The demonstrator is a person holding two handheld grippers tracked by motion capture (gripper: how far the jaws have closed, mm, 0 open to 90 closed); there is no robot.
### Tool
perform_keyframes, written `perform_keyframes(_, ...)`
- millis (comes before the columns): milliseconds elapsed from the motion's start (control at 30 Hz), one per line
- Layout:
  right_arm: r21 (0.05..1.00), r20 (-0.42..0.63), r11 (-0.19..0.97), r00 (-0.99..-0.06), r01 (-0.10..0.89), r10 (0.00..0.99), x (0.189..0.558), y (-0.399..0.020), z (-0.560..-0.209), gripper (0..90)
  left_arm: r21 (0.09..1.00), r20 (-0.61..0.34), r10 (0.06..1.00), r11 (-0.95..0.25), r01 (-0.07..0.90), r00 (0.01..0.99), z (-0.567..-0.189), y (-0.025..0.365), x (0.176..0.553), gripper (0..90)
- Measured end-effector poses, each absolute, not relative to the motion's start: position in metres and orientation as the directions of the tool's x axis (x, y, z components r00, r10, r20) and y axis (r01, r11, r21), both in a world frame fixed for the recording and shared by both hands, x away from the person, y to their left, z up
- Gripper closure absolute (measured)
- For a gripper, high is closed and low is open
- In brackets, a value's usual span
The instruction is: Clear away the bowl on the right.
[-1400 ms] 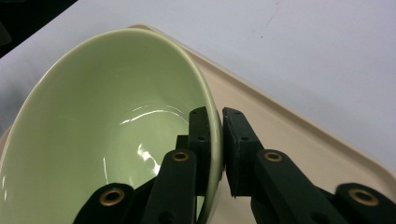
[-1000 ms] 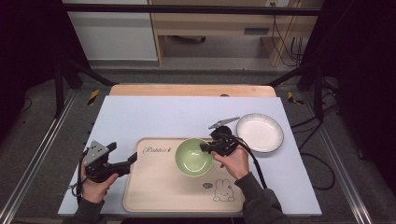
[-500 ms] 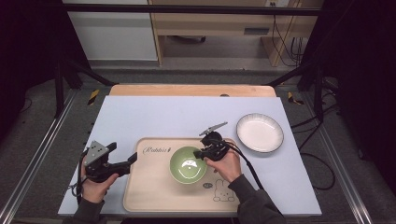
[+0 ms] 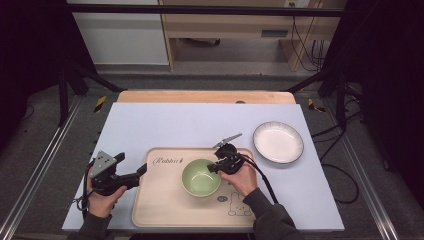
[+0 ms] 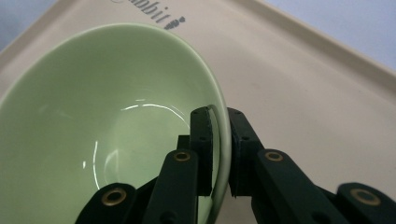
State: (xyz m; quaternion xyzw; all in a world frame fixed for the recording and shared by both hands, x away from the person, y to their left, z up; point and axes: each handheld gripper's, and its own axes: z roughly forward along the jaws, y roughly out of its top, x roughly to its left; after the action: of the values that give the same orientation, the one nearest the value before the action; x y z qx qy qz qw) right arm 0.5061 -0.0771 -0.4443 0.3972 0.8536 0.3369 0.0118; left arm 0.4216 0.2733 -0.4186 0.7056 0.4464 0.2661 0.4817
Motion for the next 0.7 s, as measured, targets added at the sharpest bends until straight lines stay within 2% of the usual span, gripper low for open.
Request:
perform_keyframes(133, 0.608, 0.259, 0.434, -0.683, 0.665, 0.684, 0.505, -0.081, -0.442, 81.1, 0.916, -0.054, 0.887, -0.139, 0.376, 0.46, -0.419, 0.274, 0.422, 10.4)
perform_keyframes(267, 0.673, 0.239, 0.399, -0.693, 0.623, 0.68, 0.501, -0.09, -0.43, 70.3, 0.918, -0.057, 0.888, -0.133, 0.373, 0.457, -0.418, 0.275, 0.421, 10.4)
perform_keyframes(300, 0.673, 0.239, 0.399, -0.693, 0.623, 0.68, 0.501, -0.09, -0.43, 70.3, 0.918, -0.057, 0.888, -0.133, 0.373, 0.457, -0.418, 0.275, 0.421, 10.4)
perform_keyframes(333, 0.716, 0.215, 0.376, -0.699, 0.587, 0.682, 0.497, -0.098, -0.422, 63.1, 0.919, -0.058, 0.888, -0.13, 0.372, 0.455, -0.418, 0.276, 0.421, 10.4)
perform_keyframes(467, 0.782, 0.196, 0.315, -0.691, 0.539, 0.696, 0.489, -0.113, -0.41, 49.0, 0.92, -0.058, 0.889, -0.129, 0.37, 0.454, -0.417, 0.276, 0.421, 10.4)
perform_keyframes(533, 0.808, 0.188, 0.279, -0.676, 0.519, 0.713, 0.485, -0.12, -0.406, 38.8, 0.92, -0.058, 0.889, -0.13, 0.371, 0.455, -0.417, 0.276, 0.421, 10.4)
perform_keyframes(633, 0.831, 0.184, 0.242, -0.658, 0.5, 0.73, 0.481, -0.128, -0.402, 35.3, 0.919, -0.059, 0.888, -0.13, 0.372, 0.456, -0.418, 0.276, 0.421, 10.3)
perform_keyframes(667, 0.848, 0.183, 0.217, -0.65, 0.484, 0.737, 0.478, -0.135, -0.4, 27.6, 0.919, -0.059, 0.888, -0.13, 0.372, 0.456, -0.418, 0.276, 0.421, 10.2)
perform_keyframes(700, 0.859, 0.174, 0.208, -0.648, 0.468, 0.741, 0.476, -0.138, -0.399, 24.7, 0.919, -0.059, 0.888, -0.13, 0.373, 0.456, -0.418, 0.276, 0.421, 10.3)
